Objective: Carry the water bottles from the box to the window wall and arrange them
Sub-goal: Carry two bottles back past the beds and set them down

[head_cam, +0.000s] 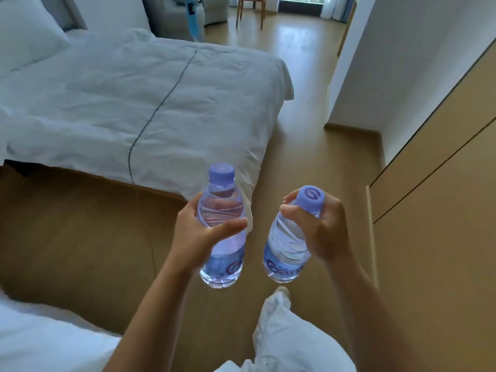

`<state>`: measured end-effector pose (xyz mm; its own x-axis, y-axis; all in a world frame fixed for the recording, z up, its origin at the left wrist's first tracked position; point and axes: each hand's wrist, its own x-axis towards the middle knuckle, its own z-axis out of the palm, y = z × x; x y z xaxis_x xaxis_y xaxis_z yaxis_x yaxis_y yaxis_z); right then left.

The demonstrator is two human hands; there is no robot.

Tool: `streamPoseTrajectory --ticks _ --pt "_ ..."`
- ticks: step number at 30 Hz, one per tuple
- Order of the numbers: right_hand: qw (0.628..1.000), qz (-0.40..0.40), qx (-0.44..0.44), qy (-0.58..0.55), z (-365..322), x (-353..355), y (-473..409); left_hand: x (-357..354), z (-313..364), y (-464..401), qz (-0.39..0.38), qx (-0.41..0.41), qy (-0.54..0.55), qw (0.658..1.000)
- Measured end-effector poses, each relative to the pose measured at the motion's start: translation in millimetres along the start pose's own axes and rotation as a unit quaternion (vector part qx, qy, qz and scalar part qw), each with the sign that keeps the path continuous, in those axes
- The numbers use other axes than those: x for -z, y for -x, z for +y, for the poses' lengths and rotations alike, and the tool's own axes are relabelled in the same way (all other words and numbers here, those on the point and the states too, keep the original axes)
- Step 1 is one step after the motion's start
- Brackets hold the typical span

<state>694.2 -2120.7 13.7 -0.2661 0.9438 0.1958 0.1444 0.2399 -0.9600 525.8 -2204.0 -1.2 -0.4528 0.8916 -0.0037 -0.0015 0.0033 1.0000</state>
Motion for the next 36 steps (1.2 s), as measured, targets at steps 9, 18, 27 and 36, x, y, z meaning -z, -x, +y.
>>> streamPoseTrajectory --ticks 9,18,27,36 --pt "0.999 0.029 0.006 0.044 36.2 74.0 -173.9 -110.9 13.2 -165.3 -0.019 0.008 0.017 1.000" --pt "0.995 0.057 -0.036 0.077 89.1 116.9 -292.3 -181.5 8.1 -297.0 -0.048 0.014 0.018 0.999" --pt "0.991 0.090 -0.045 0.093 131.7 122.9 -456.7 -239.1 4.0 -488.4 -0.109 0.009 0.028 0.994" --pt "0.983 0.130 -0.026 0.128 146.8 121.6 -657.2 -289.6 29.2 -702.0 -0.140 -0.004 0.040 0.989"
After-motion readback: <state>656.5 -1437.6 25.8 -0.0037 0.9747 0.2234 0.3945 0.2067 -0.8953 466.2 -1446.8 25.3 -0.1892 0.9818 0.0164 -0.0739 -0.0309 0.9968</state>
